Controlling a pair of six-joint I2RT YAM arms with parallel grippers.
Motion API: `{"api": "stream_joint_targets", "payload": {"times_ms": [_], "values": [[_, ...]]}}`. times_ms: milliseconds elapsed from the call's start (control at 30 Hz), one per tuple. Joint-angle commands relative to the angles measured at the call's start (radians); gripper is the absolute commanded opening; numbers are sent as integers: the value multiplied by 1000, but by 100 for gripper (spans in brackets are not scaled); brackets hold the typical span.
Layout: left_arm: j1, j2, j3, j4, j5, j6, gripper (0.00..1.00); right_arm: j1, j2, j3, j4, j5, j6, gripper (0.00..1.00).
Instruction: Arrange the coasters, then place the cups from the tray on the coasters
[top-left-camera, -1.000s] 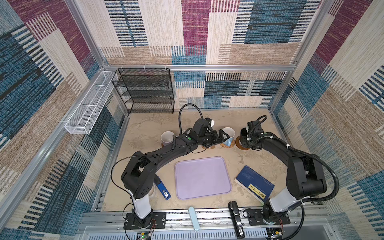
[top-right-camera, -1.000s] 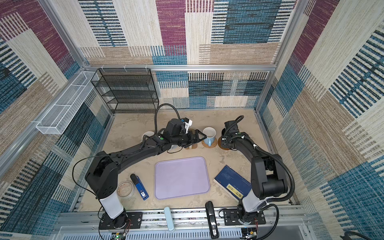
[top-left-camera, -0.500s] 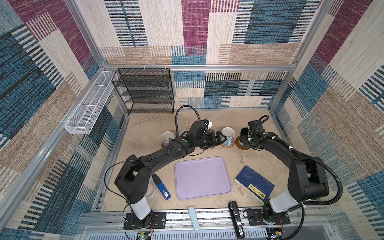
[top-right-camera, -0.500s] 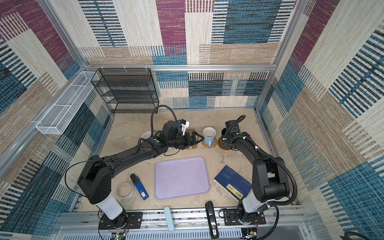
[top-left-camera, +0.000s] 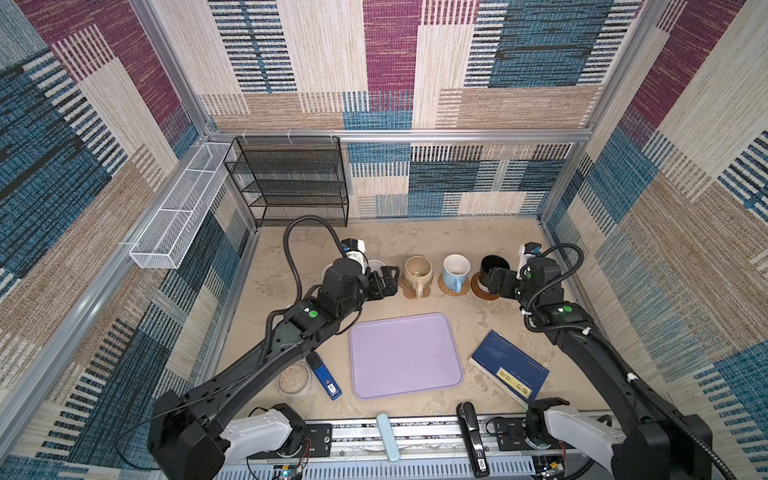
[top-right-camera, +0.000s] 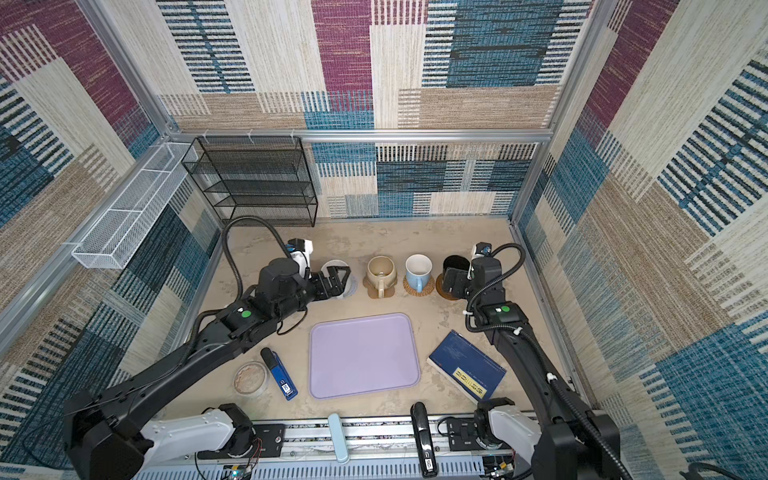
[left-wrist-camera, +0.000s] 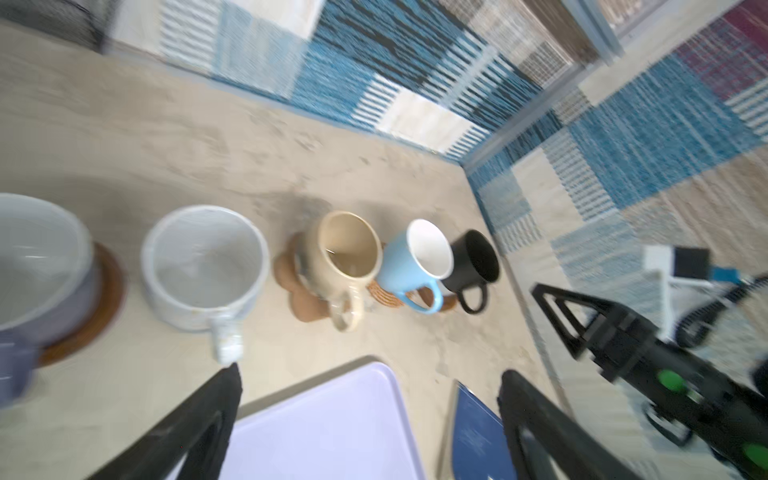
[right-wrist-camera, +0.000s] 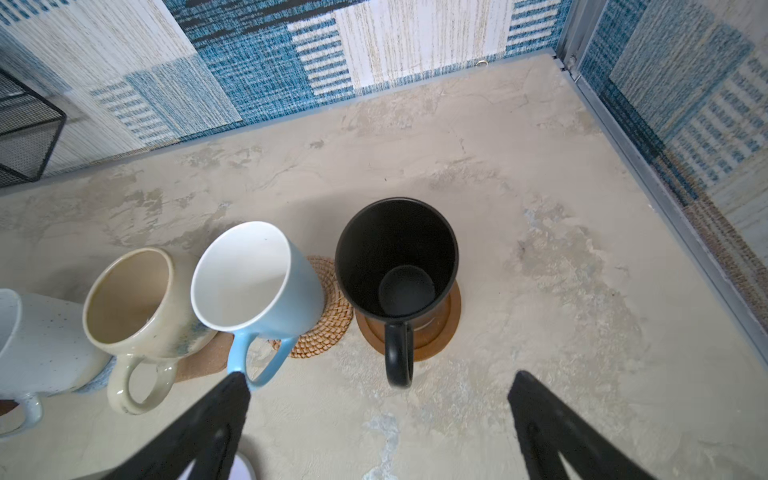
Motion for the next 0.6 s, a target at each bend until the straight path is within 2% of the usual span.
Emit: {"api": "stream_joint_targets", "payload": {"times_ms": [0,67,133,267,300,400,467,567], "values": [[49,-49,-46,-69,-299,164,99,-1,-30,-46,224,55,5,100],[99,-66,-80,-60,-392,202,99,-7,-20,-51,266,73,-22,100],[158,-82,-115,-23,-410,264,99,-29,-12,-70,336,51,-73,100],[279,-68,-189,107,-470,382,99,-68,9,-160,568,139,-189,100],[314,-59,-204,129,-478,394,99,-95,20,-166,593,125,-190,100],[405,-38,-258,208,-464,426,99,-187,91,-162,634,32,-150,100],[422,-33,-319,339,-465,490,99,-201,123,-203,717,42,-149,100],[462,-30,-365,409,-420,537,97,-202,146,-268,801,45,-168,100]]}}
